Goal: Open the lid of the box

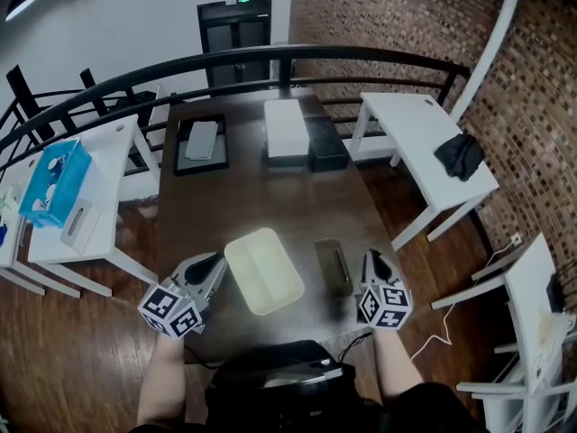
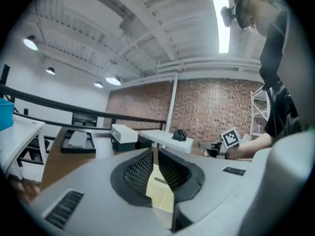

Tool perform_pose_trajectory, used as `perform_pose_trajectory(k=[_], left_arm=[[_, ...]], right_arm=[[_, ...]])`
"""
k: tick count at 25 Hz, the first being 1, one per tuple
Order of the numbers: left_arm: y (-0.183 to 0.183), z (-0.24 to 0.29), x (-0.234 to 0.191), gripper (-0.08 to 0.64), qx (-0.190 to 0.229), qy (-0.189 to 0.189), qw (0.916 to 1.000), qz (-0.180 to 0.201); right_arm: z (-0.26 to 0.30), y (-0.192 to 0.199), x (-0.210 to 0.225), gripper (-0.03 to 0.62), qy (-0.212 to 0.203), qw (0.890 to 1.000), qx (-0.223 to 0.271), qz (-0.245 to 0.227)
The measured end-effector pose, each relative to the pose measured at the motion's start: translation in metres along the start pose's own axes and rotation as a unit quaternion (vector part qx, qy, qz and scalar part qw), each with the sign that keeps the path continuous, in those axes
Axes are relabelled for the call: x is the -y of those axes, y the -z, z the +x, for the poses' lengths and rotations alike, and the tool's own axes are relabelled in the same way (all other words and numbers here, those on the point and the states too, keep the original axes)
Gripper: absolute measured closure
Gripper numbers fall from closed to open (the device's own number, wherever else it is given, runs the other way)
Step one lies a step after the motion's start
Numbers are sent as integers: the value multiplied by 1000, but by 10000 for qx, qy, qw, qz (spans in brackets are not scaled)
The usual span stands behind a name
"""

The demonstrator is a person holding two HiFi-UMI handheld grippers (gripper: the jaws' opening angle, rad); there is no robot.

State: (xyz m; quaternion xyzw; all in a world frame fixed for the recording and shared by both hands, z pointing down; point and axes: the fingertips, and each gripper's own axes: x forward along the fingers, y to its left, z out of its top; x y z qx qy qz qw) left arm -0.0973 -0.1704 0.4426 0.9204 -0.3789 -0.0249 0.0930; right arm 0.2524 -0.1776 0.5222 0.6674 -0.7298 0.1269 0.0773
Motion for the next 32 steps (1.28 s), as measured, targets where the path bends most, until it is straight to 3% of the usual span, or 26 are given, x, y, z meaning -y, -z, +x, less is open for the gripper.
perform_pose_trajectory(k=[4,7,14,17,21,32], left_arm=[[-36,-48,-10,537,1149,-463,9916,-365],[-36,-78,-8,537,1485,-789,9848,-432],[-9,-117,-16,537,1467,-1300,9790,-562],[-4,-124,-23,537,1486,-1437,9762,-655],[-5,-129,-22,543,1521,-1575,9744,-504],[-6,-122,-16,543,1475,-1455,9773,-436]], right_arm=[[-25,-47,-16,591,-325,9963,777,156],[-37,-62,-27,592,-517,9927,1073,212],[-43,-50,-33,592,-631,9932,955,200],[-48,-49,-30,592,-667,9922,954,452],[-50,-46,-31,592,-725,9915,946,514],[-50,-47,-38,592,-713,9925,917,391]])
